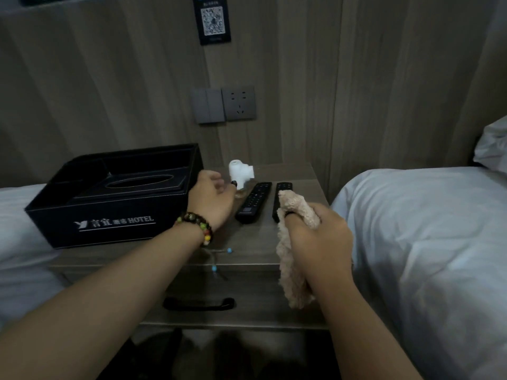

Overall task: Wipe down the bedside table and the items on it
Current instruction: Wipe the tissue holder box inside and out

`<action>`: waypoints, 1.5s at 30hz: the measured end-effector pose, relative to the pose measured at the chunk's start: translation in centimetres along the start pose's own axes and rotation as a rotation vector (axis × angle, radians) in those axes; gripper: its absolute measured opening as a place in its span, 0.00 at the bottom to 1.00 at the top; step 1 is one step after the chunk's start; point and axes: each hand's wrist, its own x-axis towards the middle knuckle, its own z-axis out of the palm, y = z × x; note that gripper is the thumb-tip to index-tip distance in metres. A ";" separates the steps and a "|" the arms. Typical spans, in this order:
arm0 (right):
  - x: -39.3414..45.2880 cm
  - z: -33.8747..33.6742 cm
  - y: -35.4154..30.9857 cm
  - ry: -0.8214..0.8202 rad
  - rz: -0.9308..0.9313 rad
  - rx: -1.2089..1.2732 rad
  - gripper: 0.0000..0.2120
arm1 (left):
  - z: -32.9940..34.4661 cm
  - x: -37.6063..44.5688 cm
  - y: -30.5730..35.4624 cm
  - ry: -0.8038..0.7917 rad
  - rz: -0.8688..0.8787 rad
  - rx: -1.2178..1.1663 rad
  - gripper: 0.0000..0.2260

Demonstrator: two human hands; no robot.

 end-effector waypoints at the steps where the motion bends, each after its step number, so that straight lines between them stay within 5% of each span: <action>1: -0.2 0.1 -0.2 -0.003 0.002 -0.003 0.04 | -1.8 -1.5 -0.1 -0.011 0.109 -0.041 0.13; 6: -1.3 1.6 -1.6 -0.065 0.022 0.040 0.04 | -10.6 -5.7 -1.3 0.025 0.579 0.187 0.13; 14: -5.3 5.6 -3.5 -0.243 -0.158 -0.073 0.04 | -16.3 -1.8 -7.1 -0.074 0.304 0.810 0.32; 21: -7.9 6.7 -4.0 -0.167 -0.138 -0.115 0.05 | -15.5 -3.0 -6.3 -0.008 0.271 0.779 0.32; 27: -8.3 6.2 -4.9 -0.102 -0.055 0.097 0.05 | -16.6 -8.6 -5.7 0.027 0.367 0.749 0.32; 30: -8.9 6.0 -5.5 -0.060 -0.097 0.126 0.06 | -17.9 -10.5 -5.8 0.078 0.448 0.527 0.28; 32: -8.8 5.9 -5.9 -0.032 -0.105 0.163 0.06 | -19.5 -10.5 -6.5 0.280 0.428 0.290 0.25; 35: -7.6 6.2 -6.8 0.035 -0.050 0.242 0.06 | -22.6 -8.3 -9.8 0.561 0.091 -0.043 0.26; 39: -5.5 7.5 -8.0 -0.007 0.062 0.289 0.07 | -24.0 -6.4 -12.9 0.174 -0.374 -0.796 0.23; 45: -4.2 6.8 -7.0 -0.205 0.158 0.349 0.10 | -22.0 -9.8 -10.8 0.108 -0.444 -0.696 0.25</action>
